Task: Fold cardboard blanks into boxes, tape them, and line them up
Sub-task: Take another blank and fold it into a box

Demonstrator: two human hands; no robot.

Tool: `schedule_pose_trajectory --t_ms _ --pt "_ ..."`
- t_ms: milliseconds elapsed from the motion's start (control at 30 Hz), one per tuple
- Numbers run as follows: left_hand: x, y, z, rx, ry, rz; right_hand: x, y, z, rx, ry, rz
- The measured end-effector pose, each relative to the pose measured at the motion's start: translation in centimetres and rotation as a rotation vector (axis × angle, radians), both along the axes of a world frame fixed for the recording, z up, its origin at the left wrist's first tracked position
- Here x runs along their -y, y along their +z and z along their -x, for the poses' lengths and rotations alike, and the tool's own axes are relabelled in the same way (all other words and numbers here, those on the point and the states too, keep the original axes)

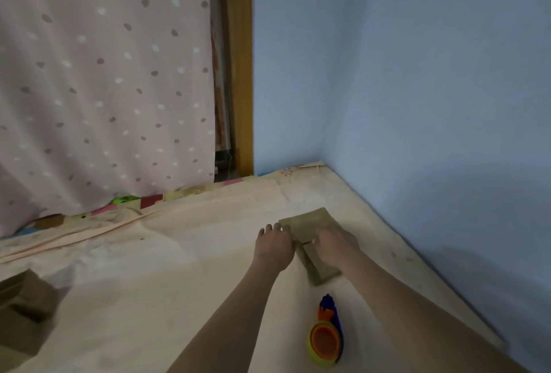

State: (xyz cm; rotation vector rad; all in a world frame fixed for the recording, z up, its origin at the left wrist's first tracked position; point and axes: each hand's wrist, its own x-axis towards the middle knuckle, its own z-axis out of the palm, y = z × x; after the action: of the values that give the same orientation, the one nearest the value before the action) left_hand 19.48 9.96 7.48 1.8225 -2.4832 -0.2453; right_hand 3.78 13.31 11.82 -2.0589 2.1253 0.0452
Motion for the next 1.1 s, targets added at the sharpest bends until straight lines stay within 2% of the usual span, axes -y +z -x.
schedule_pose_trajectory --t_ms 267,467,567,833,1100 --pt "4.2 -1.0 5.0 0.004 0.075 0.002 6.0 -1.7 4.7 -0.054 0.120 -0.036" --pt "5.8 -1.6 9.2 0.018 0.302 -0.051 11.6 -2.7 10.4 0.062 0.326 -0.018" --pt "5.6 -2.5 11.3 0.019 0.428 -0.125 13.8 -3.7 13.6 0.120 0.378 -0.103" --pt "5.3 -7.3 15.7 -0.205 0.657 -0.368 17.2 -10.8 19.9 0.246 0.270 -0.375" --pt "9.3 -11.6 17.3 -0.365 0.739 -0.524 21.7 -16.7 22.0 0.336 0.041 -0.560"
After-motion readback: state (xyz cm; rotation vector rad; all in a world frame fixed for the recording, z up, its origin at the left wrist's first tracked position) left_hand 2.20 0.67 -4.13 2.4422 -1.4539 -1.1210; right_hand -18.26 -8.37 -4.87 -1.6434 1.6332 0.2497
